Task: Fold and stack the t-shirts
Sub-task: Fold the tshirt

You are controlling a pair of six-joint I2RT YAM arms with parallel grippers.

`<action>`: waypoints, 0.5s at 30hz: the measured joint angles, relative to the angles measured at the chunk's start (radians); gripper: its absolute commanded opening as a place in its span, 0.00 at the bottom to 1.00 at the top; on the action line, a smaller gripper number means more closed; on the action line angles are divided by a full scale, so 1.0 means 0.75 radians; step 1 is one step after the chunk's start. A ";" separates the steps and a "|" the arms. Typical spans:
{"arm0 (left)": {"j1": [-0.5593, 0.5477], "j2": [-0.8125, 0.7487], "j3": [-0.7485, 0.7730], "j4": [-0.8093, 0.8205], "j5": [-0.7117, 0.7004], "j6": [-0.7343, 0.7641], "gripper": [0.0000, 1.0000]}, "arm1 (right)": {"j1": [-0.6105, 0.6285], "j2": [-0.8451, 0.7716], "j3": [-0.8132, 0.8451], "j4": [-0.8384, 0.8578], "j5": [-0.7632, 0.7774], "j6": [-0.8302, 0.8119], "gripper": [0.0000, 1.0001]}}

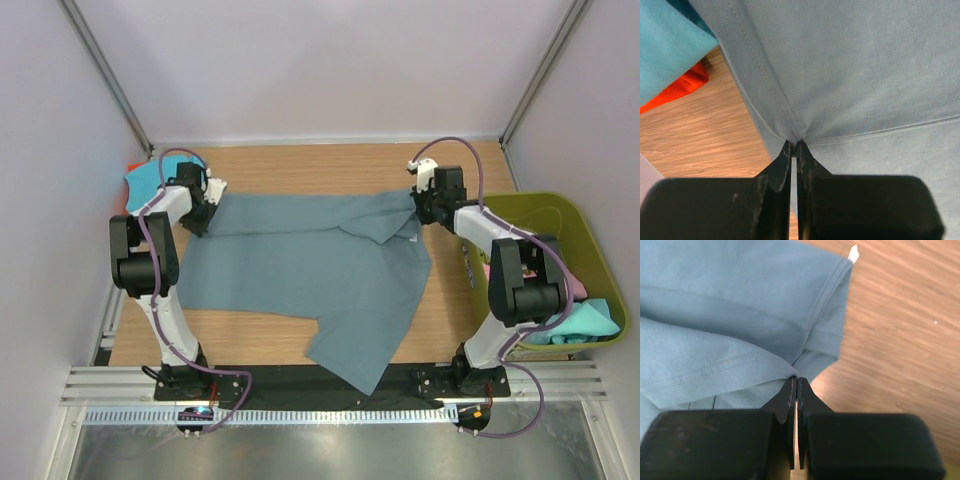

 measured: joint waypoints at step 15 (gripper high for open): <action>0.000 0.004 0.009 -0.002 -0.002 -0.007 0.00 | 0.004 0.016 0.155 -0.014 0.033 0.017 0.58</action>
